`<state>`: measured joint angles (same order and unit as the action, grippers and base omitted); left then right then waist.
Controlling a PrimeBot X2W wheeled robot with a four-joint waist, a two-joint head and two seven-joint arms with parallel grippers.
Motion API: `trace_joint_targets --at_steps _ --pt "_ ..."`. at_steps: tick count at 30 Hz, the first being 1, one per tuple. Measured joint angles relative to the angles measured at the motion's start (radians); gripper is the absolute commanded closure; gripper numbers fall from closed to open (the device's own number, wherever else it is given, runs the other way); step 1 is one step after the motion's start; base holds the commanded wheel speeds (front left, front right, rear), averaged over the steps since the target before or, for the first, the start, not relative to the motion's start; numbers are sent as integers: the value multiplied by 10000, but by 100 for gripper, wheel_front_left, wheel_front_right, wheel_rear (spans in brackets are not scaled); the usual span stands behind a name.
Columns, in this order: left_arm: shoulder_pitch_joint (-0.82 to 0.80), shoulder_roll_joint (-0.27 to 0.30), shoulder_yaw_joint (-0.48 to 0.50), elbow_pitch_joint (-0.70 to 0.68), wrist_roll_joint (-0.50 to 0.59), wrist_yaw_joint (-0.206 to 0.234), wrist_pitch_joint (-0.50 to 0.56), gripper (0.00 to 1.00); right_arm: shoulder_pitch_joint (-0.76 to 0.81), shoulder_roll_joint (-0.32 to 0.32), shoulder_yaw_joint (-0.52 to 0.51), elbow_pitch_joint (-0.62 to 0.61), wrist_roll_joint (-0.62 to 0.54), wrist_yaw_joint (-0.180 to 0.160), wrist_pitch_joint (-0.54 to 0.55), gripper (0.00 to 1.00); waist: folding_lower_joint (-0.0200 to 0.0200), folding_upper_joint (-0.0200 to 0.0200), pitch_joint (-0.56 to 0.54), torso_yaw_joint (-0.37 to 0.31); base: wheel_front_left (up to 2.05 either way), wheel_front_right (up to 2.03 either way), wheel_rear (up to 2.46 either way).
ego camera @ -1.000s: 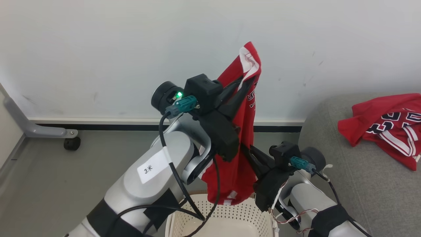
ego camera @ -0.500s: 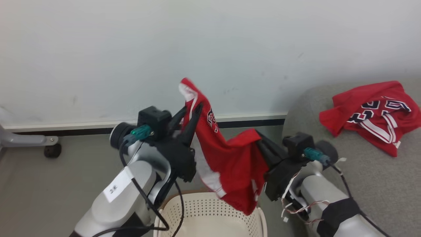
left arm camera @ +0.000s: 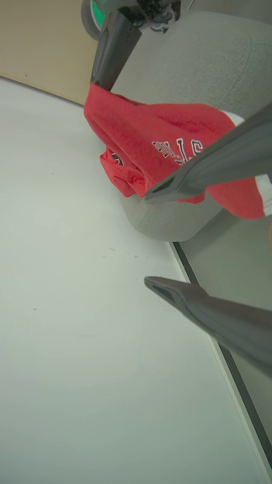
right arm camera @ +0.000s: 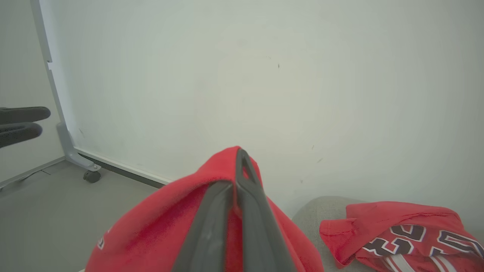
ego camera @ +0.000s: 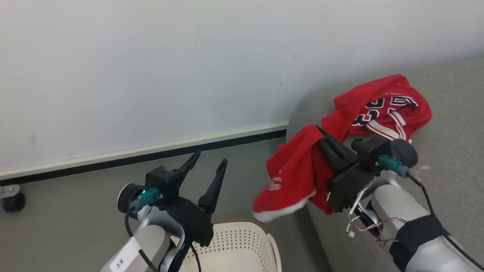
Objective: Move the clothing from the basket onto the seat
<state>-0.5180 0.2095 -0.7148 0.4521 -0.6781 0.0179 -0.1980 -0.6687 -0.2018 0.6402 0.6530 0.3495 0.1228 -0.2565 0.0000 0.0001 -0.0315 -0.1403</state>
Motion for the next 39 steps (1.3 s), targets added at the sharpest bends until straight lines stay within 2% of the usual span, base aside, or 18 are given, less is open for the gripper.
trace_joint_targets --at_steps 4,6,24,28,39 --pt "357 56 -61 -136 2 0 -88 0 2 -245 -79 -307 -169 -92 -2 100 0 0 -6 -370 0 0 0" --pt "835 42 -157 -430 17 10 -240 0 13 -541 -173 -782 -295 -265 -2 100 0 0 -17 -890 0 0 0" --pt "1682 -153 -343 -1526 295 408 -430 0 58 -1457 -633 -2357 -460 -593 -2 100 0 0 233 -3104 0 0 0" --pt "1558 -213 -495 -1774 623 437 -430 0 -39 -1676 -940 -2416 -397 -612 0 100 0 0 589 -3352 0 0 0" --pt "379 -6 -681 -2443 1323 497 -123 0 -2789 -2299 -1785 -1538 -316 -523 280 100 1 1 2104 -3206 0 0 0"
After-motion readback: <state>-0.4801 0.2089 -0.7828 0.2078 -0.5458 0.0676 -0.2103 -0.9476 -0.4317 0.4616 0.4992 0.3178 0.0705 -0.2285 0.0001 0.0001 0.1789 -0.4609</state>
